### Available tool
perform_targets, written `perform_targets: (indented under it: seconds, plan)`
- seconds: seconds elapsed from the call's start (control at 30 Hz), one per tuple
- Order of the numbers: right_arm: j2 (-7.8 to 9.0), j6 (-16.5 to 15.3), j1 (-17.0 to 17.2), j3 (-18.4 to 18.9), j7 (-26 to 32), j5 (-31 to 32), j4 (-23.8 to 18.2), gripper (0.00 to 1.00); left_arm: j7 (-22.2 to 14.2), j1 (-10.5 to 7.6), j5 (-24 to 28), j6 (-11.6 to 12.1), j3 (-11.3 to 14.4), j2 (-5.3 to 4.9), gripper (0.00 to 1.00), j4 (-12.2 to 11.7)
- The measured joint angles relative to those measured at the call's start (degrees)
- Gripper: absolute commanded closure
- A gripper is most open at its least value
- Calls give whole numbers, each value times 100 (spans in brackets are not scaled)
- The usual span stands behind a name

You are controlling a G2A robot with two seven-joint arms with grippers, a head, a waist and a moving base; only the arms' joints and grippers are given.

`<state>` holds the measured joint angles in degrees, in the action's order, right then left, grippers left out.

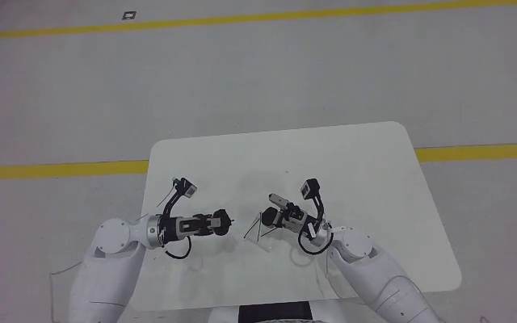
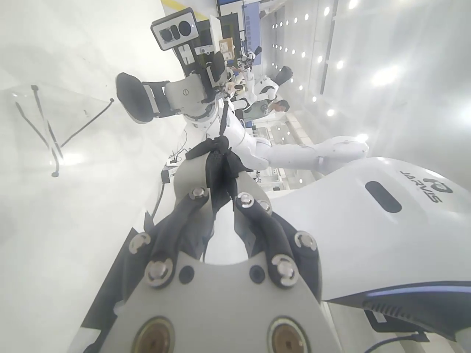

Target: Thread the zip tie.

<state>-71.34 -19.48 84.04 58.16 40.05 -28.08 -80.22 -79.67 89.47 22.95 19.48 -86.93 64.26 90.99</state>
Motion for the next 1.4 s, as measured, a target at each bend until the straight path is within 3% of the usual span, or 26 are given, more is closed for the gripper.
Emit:
perform_targets:
  seconds: [0.77,0.83,0.97,1.13,1.3,1.4]
  plan:
    - [0,4,0,1,-9,9,-3,0,3,-2,0,0,2,-2,100,-2]
    - [10,98,10,5,-190,239,-78,0,3,-2,0,0,2,-2,100,-2]
    - [70,475,153,63,-592,1031,-480,0,3,-2,0,0,2,-2,100,-2]
    - [203,1326,431,256,-836,2181,-1280,0,3,-2,0,0,2,-2,100,-2]
    - [295,2206,538,236,-600,3172,-2084,0,3,-2,0,0,2,-2,100,-2]
    - [325,2680,469,131,-312,3634,-2274,0,3,-2,0,0,2,-2,100,-2]
